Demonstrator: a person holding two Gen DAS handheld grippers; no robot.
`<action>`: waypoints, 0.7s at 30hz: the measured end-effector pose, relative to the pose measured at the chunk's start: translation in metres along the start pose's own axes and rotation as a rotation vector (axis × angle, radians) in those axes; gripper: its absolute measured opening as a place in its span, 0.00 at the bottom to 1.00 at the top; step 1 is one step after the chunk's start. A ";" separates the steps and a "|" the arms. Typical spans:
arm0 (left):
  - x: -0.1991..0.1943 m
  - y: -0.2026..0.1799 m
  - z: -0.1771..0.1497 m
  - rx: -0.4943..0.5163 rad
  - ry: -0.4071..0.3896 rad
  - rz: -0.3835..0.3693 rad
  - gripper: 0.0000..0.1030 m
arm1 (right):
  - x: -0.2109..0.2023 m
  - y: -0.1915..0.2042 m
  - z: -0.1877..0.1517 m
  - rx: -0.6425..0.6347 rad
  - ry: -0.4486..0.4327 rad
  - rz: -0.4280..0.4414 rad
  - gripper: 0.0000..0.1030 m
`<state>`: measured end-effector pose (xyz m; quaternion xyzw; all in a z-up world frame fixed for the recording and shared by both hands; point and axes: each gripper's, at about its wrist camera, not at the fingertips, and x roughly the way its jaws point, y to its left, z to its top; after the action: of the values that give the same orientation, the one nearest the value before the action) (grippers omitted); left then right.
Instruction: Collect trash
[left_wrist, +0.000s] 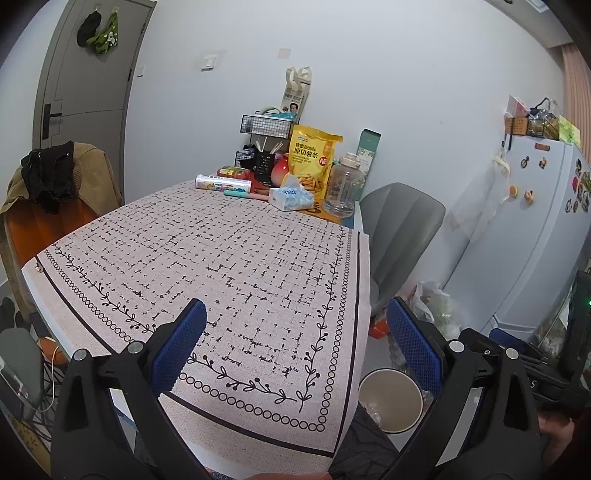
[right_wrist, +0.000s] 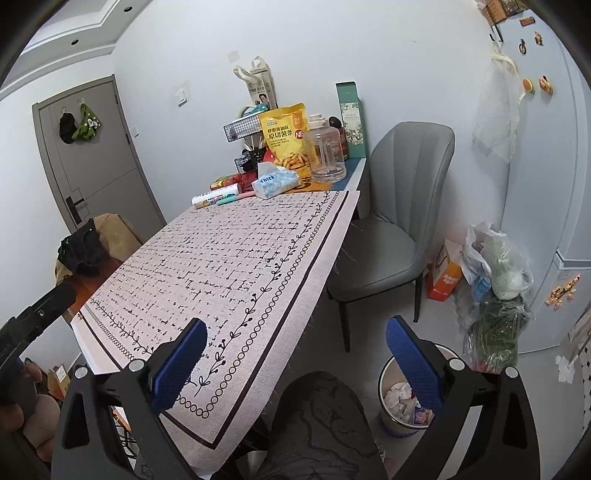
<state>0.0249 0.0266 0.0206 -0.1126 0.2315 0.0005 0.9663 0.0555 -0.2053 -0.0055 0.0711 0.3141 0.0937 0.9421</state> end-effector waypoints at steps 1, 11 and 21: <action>0.000 0.000 0.000 -0.002 -0.001 0.004 0.94 | 0.000 0.001 0.000 0.000 0.000 0.000 0.92; -0.001 -0.002 -0.001 -0.003 0.002 0.013 0.94 | 0.000 0.002 -0.001 0.000 0.006 0.006 0.92; 0.002 -0.005 -0.003 -0.007 0.014 0.015 0.94 | 0.000 0.001 0.000 0.007 0.012 0.005 0.92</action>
<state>0.0253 0.0211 0.0188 -0.1141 0.2393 0.0076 0.9642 0.0548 -0.2041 -0.0051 0.0745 0.3198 0.0953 0.9397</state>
